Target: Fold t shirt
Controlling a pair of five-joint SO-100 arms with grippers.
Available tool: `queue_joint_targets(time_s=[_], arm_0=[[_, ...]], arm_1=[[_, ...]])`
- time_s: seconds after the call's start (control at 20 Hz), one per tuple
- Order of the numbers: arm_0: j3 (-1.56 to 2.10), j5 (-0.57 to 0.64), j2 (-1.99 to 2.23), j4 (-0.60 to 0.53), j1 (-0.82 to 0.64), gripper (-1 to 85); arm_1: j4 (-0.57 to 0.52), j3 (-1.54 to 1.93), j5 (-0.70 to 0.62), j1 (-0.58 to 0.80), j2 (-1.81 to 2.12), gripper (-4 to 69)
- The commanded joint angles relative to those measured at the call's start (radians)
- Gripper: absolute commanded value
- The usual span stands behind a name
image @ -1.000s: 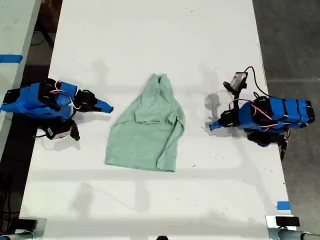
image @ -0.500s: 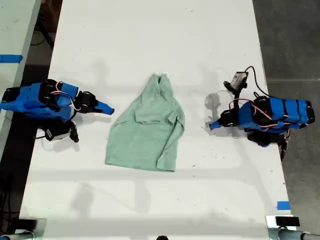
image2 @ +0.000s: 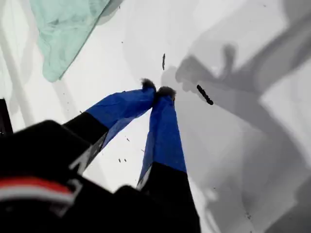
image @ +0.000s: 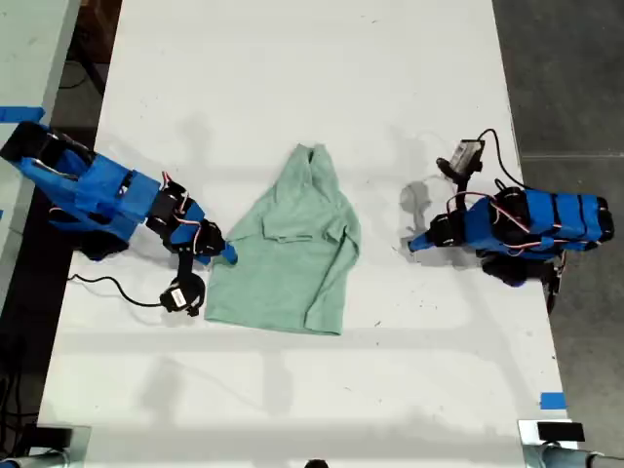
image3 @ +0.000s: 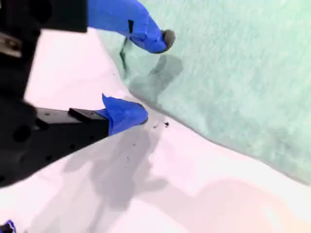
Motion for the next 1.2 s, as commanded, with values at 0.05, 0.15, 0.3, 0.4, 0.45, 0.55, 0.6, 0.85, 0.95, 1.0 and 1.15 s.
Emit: queue_joint_targets(time_s=[0.05, 0.15, 0.3, 0.4, 0.45, 0.55, 0.6, 0.85, 0.95, 1.0, 1.15], arm_0=[[-0.066, -0.150, -0.009, 0.018, 0.034, 19.3], [-0.066, -0.252, 0.034, 0.067, 0.077, 18.7], [-0.063, -0.330, 0.011, 0.055, 0.123, 19.0], [-0.063, -0.333, -0.012, 0.025, 0.130, 18.6], [-0.063, -0.304, -0.037, -0.002, 0.115, 18.5], [-0.072, -0.222, -0.109, -0.071, 0.083, 15.7], [-0.083, -0.186, -0.146, -0.089, 0.066, 0.0], [-0.307, -0.081, -0.241, 0.140, 0.026, -0.1], [-0.515, -0.072, -0.281, 0.316, 0.032, -0.1], [-0.638, -0.057, -0.314, 0.391, 0.035, -0.1], [-0.976, 0.026, -0.451, 0.532, 0.031, -0.1]], arm_1=[[0.005, 0.054, 0.005, 0.003, 0.014, 1.6], [0.005, 0.054, 0.003, 0.003, 0.014, 1.6], [0.005, 0.054, 0.003, 0.003, 0.014, 1.6], [0.005, 0.054, 0.005, 0.003, 0.014, 1.6], [0.005, 0.054, 0.005, 0.003, 0.014, 1.6], [0.005, 0.054, 0.005, 0.003, 0.014, 1.6], [0.005, 0.054, 0.005, 0.003, 0.014, 1.6], [0.005, 0.054, 0.005, 0.003, 0.014, 1.6], [0.005, 0.054, 0.005, 0.005, 0.014, 1.6], [0.005, 0.054, 0.003, 0.005, 0.014, 1.6], [0.005, 0.054, 0.003, 0.005, 0.014, 1.6]])
